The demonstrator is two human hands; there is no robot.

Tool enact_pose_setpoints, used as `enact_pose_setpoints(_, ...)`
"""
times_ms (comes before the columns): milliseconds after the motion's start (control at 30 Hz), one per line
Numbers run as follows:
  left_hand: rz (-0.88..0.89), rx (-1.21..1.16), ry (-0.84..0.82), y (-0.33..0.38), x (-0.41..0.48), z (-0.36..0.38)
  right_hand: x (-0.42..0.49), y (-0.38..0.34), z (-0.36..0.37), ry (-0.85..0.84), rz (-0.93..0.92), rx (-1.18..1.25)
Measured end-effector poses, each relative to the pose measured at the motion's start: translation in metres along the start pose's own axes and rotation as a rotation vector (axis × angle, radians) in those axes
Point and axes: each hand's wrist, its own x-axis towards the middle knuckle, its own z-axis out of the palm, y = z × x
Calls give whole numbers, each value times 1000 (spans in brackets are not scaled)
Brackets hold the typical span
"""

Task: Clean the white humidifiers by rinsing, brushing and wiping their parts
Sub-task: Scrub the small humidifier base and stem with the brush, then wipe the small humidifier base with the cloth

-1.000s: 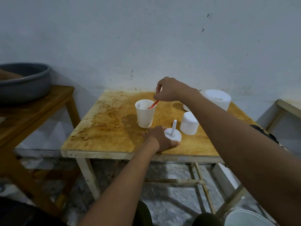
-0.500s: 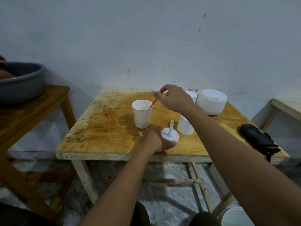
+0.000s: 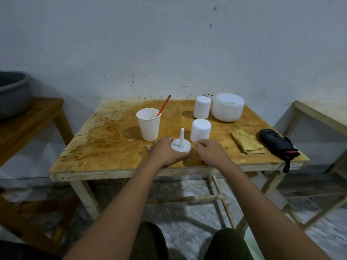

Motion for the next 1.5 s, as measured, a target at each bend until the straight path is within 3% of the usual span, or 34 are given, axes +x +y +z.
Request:
enact_pose_setpoints(333, 21, -19, 28, -4, 0, 1, -2, -13, 5, -51, 43, 96)
enact_pose_setpoints(700, 210, -197, 16, 22, -11, 4, -32, 4, -27, -134, 208, 800)
enact_pose_setpoints(900, 306, -177, -34, 62, -41, 16, -69, 33, -61, -52, 199, 879)
enact_pose_setpoints(1167, 448, -371, -232, 104, -71, 77, -127, 93, -99, 80, 208, 894)
enact_pose_setpoints(1500, 443, -432, -437, 144, -102, 186, -177, 204, -109, 198, 350, 866)
